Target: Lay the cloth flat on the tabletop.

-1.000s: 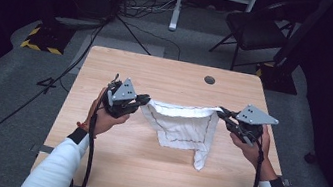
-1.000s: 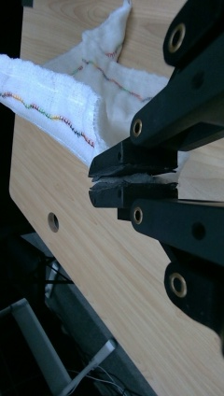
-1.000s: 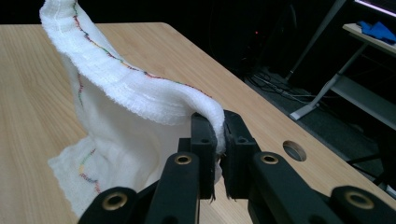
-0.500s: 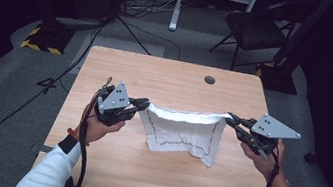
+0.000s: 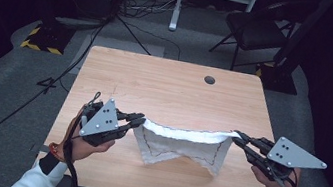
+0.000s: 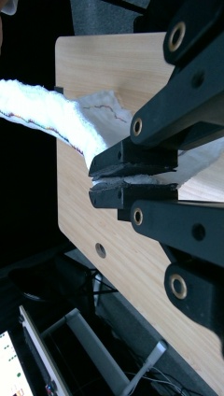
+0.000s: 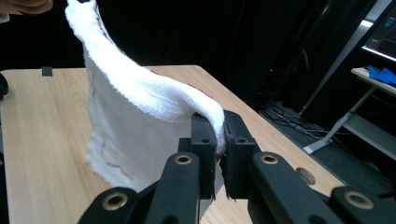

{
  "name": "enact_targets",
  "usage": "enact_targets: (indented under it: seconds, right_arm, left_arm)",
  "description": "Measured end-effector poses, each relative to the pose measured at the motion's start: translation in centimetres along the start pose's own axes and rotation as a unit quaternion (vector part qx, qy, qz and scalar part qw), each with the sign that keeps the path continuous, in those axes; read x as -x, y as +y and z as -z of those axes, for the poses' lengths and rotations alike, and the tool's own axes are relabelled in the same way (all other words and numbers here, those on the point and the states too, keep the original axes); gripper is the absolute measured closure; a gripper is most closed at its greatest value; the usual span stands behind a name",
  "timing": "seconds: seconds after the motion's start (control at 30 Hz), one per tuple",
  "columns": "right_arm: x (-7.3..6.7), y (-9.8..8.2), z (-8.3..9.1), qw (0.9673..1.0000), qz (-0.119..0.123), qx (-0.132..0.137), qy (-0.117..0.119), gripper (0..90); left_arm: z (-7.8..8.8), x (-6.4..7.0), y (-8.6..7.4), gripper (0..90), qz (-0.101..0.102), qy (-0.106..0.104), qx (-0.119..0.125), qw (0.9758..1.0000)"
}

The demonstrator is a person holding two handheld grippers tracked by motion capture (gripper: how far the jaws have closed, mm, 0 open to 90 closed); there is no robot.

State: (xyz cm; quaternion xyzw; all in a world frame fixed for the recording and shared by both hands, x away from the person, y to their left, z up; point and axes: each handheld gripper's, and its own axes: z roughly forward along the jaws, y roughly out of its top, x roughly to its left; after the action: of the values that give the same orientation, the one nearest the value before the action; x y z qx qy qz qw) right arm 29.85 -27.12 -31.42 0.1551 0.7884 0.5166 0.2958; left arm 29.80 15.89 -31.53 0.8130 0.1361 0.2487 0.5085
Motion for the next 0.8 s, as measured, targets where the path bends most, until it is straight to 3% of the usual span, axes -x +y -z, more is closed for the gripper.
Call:
enact_targets:
  seconds: [0.07,0.23,0.47,0.57,0.63,0.8]
  right_arm:
    - [0.0,0.1,0.0,1.0,0.002,-0.002,-0.002,85.1]
    - [1.3,-0.3,-1.4,0.9998,-0.014,-0.013,-0.01,85.1]
    - [4.6,-2.8,-6.2,0.9971,-0.045,-0.056,-0.025,85.1]
    - [5.9,-3.9,-8.1,0.9958,-0.053,-0.069,-0.029,85.1]
    - [6.9,-4.5,-9.3,0.9941,-0.06,-0.082,-0.037,85.1]
    - [9.4,-5.7,-12.0,0.9889,-0.075,-0.114,-0.058,85.1]
  left_arm:
    - [-0.2,-0.2,-0.1,83.7,-0.001,0.001,-0.002,1.0]
    - [-2.3,-2.3,-1.6,83.1,0.038,-0.001,-0.009,0.9992]
    - [-7.1,-5.7,-4.0,83.0,0.076,0.009,-0.048,0.9959]
    - [-9.0,-6.8,-4.8,83.0,0.072,0.022,-0.071,0.9946]
    - [-10.3,-7.9,-5.5,83.1,0.089,0.021,-0.076,0.9929]
    - [-13.3,-9.7,-6.4,82.9,0.095,0.037,-0.099,0.9899]
